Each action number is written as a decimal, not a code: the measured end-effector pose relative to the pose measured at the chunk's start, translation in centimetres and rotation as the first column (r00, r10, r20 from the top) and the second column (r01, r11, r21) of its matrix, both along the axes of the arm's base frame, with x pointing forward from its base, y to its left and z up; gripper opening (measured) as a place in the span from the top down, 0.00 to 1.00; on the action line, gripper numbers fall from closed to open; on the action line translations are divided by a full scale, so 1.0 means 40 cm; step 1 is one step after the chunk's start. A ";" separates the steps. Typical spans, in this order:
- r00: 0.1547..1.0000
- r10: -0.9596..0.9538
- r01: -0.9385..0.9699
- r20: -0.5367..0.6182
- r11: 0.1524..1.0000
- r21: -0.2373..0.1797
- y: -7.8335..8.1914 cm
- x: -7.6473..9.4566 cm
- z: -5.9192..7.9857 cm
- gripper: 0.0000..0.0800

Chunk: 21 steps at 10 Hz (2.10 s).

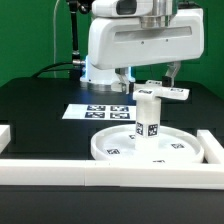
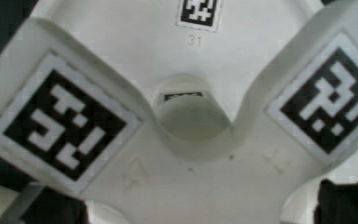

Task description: Assemble round table

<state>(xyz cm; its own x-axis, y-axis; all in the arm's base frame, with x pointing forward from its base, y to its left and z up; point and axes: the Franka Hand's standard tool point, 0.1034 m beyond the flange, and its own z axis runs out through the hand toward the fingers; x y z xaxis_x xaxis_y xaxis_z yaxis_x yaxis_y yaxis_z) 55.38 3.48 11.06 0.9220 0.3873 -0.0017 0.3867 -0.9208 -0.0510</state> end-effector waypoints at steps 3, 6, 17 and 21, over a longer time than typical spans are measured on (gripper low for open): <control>1.000 0.009 -0.009 0.000 1.000 -0.001 0.000 0.001 -0.001 0.45; 1.000 -0.009 0.009 -0.001 1.000 0.000 0.001 0.001 -0.001 0.45; 0.480 -0.873 0.877 -0.087 0.478 0.048 0.003 0.007 -0.005 0.45; 0.168 -0.980 0.985 -0.102 0.164 0.046 0.004 0.018 -0.005 0.45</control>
Offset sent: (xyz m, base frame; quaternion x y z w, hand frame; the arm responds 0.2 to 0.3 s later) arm 0.0000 0.0000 0.0000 0.0000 0.0000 0.0000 1.0000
